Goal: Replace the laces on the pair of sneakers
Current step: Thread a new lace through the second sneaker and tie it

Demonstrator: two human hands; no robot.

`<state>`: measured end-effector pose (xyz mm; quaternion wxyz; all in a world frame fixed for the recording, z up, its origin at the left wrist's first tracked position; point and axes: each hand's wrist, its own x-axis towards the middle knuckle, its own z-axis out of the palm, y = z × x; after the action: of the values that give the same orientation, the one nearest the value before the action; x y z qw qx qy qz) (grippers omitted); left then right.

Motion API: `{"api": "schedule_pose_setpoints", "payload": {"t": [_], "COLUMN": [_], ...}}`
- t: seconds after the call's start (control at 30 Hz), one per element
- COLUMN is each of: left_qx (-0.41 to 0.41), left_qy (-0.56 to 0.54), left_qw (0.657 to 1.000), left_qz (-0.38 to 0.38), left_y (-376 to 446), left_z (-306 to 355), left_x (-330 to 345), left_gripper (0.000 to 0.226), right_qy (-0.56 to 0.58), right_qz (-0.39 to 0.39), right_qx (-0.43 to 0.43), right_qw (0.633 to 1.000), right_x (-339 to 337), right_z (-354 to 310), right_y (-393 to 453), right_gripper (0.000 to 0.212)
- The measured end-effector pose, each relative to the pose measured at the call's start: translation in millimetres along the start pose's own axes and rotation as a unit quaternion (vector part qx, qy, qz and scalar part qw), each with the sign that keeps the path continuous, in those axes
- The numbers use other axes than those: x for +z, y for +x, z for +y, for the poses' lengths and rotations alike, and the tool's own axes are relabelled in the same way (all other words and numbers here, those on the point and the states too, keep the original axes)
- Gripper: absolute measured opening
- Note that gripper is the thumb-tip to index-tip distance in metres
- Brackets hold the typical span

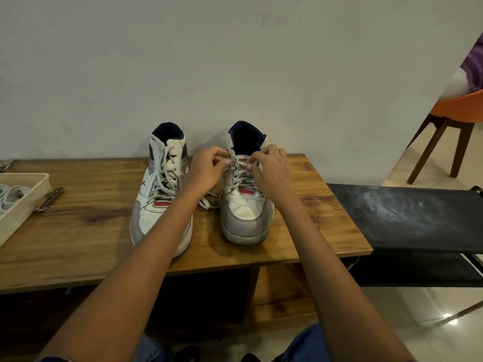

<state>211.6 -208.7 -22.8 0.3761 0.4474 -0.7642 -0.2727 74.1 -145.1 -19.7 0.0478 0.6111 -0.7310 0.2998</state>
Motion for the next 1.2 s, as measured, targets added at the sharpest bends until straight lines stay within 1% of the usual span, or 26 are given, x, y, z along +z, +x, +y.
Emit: {"api": "schedule_pose_setpoints", "payload": {"t": [0.1,0.13,0.23,0.33,0.4,0.47,0.5,0.53,0.6,0.67,0.73,0.8,0.83,0.87,0.93,1.0,1.07,1.1,1.13,1.17,1.2], "left_qx": [-0.027,-0.019,0.05,0.121,0.189,0.219,0.209,0.181,0.116,0.092,0.084,0.038,-0.003,-0.047,-0.107,-0.118,-0.113,-0.112,-0.113,-0.116,-0.12], "left_qy": [-0.068,-0.054,0.091,0.22,0.25,0.228,0.214,0.203,0.187,0.161,0.131,0.04,-0.028,-0.106,-0.269,-0.418,-0.563,-0.621,-0.663,-0.69,-0.706], "left_qw": [0.997,0.998,0.994,0.965,0.944,0.942,0.949,0.959,0.975,0.983,0.988,0.996,0.996,0.988,0.953,0.9,0.818,0.775,0.739,0.713,0.697], "left_qz": [-0.016,-0.019,0.015,0.069,0.106,0.108,0.095,0.076,0.041,0.017,-0.024,-0.07,-0.088,-0.1,-0.091,-0.046,-0.031,-0.035,-0.041,-0.045,-0.045], "left_y": [-1,-1,-4,-8,-11,-17,-19,-21,-22,-24,-24,-19,-16,-12,-7,-5,-2,-1,0,0,-1], "left_z": [0,0,1,2,7,14,15,14,9,6,7,13,18,23,36,46,52,52,53,54,55], "left_x": [-1,-2,0,2,3,5,8,12,19,25,27,24,19,13,-3,-21,-36,-41,-44,-45,-43], "left_gripper": [0.027,0.027,0.016,0.007,0.008,0.012,0.012,0.013,0.022,0.027,0.027,0.025,0.024,0.021,0.015,0.017,0.015,0.015,0.016,0.02,0.024], "right_qy": [0.002,0.003,-0.014,-0.024,-0.024,-0.026,-0.027,-0.027,-0.023,-0.012,-0.001,0.001,0.004,0.01,0.023,0.053,0.144,0.21,0.274,0.325,0.36], "right_qz": [-0.006,-0.005,-0.003,0.002,0.0,0.002,0.004,0.004,0.001,0.003,0.007,0.005,0.002,0.001,0.014,0.051,0.095,0.094,0.065,0.013,-0.051], "right_qx": [-0.01,-0.013,-0.021,-0.017,-0.014,-0.013,-0.013,-0.011,-0.005,-0.002,-0.004,-0.009,-0.01,-0.011,-0.02,-0.025,-0.012,-0.001,0.013,0.023,0.027], "right_qw": [1.0,1.0,1.0,1.0,1.0,1.0,1.0,1.0,1.0,1.0,1.0,1.0,1.0,1.0,0.999,0.997,0.985,0.973,0.959,0.945,0.931], "right_x": [0,-1,-5,-7,-6,-6,-6,-8,-11,-13,-14,-13,-12,-11,-10,-13,-21,-27,-32,-35,-37], "right_z": [1,1,6,7,6,8,10,13,18,21,22,23,24,25,25,20,8,-1,-12,-24,-35], "right_y": [-1,-1,-1,0,0,1,2,3,3,3,3,3,3,3,2,2,4,4,3,1,-2], "right_gripper": [0.019,0.02,0.023,0.022,0.021,0.02,0.019,0.018,0.017,0.016,0.016,0.016,0.016,0.015,0.019,0.026,0.026,0.026,0.028,0.034,0.042]}}
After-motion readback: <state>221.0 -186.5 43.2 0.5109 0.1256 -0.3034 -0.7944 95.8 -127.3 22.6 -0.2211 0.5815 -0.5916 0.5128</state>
